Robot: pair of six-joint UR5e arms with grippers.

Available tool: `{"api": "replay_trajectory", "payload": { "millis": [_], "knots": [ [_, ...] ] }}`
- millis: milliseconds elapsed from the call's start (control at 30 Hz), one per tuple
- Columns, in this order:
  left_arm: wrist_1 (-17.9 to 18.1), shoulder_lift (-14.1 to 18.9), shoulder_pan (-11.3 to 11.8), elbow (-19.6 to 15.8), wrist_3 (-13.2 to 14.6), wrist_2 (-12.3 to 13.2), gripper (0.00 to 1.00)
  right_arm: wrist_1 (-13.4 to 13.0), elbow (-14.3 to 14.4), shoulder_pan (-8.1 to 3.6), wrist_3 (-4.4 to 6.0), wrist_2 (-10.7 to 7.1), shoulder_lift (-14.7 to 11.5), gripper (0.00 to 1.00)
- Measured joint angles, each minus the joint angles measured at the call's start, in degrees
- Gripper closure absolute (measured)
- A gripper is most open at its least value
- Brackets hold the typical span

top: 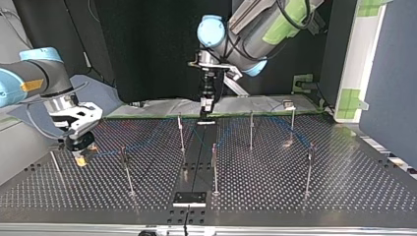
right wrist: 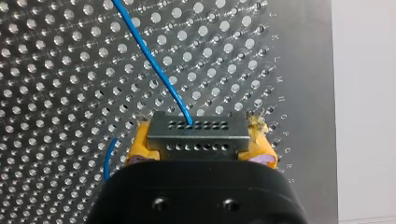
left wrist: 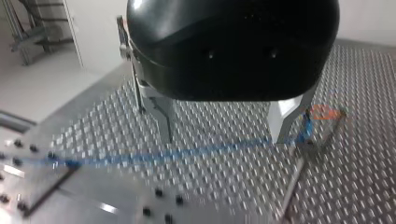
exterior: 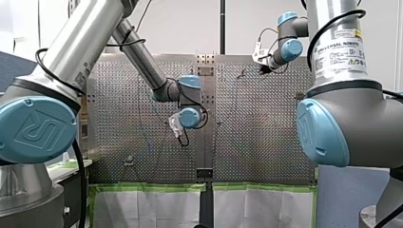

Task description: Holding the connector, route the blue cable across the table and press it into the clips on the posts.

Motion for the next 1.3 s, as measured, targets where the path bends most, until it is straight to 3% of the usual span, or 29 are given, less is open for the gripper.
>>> {"api": "replay_trajectory", "payload": {
  "millis": [767,1300],
  "knots": [
    [12.08,-0.22,0.63,-12.06,0.0,-0.02,0.0,0.11,0.05,0.27,0.03,0.0,0.15,1.0],
    [12.81,-0.23,0.62,-12.79,0.0,-0.02,0.0,0.12,0.09,0.29,0.09,0.0,0.16,1.0]
  ]
}}
